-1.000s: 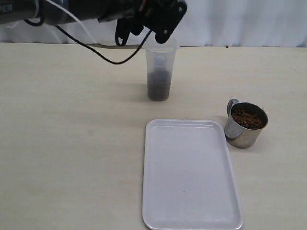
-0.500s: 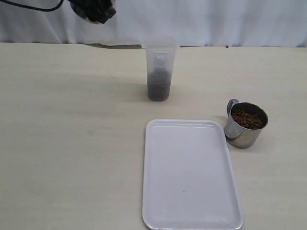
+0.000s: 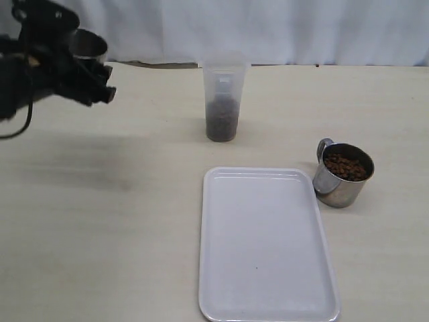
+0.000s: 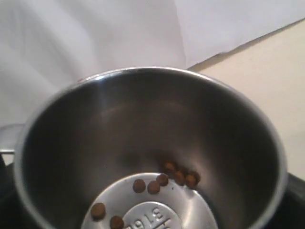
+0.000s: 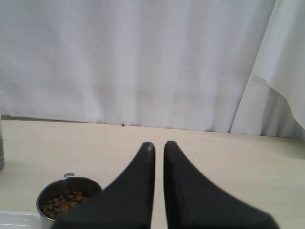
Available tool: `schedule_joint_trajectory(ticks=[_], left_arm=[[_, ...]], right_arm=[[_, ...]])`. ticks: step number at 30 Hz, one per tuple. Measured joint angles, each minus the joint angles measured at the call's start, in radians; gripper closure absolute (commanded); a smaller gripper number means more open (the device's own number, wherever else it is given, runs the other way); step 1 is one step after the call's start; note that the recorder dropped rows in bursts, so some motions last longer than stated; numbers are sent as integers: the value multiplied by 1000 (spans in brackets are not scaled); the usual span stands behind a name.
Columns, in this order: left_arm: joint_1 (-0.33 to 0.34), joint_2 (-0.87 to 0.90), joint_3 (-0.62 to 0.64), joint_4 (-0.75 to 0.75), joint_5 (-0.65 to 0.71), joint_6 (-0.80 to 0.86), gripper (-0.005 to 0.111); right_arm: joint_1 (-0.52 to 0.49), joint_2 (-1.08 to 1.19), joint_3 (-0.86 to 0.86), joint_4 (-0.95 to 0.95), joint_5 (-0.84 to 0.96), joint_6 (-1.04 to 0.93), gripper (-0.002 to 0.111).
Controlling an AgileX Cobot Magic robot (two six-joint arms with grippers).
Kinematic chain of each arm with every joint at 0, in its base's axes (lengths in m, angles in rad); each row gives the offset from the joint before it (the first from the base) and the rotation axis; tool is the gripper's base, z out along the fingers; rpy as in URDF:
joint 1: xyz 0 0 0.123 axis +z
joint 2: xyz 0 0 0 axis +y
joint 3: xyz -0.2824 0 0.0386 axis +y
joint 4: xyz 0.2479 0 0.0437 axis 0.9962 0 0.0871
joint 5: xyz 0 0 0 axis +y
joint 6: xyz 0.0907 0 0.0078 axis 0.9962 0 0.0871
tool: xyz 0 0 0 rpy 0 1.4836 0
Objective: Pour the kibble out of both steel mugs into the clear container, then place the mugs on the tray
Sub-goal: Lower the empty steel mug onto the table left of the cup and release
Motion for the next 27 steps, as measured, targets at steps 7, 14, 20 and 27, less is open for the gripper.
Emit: schedule_joint_trajectory(ticks=[7, 14, 20, 27], left_arm=[[-9, -2, 367, 394, -557, -577, 107], [-11, 36, 399, 640, -590, -704, 107], [-11, 202, 398, 694, -748, -711, 107], [-11, 388, 345, 746, -787, -711, 107]], right_arm=[[0, 0, 0, 0, 0, 0, 103], [0, 0, 0, 0, 0, 0, 103], [0, 0, 0, 0, 0, 0, 103], [0, 0, 0, 0, 0, 0, 103]])
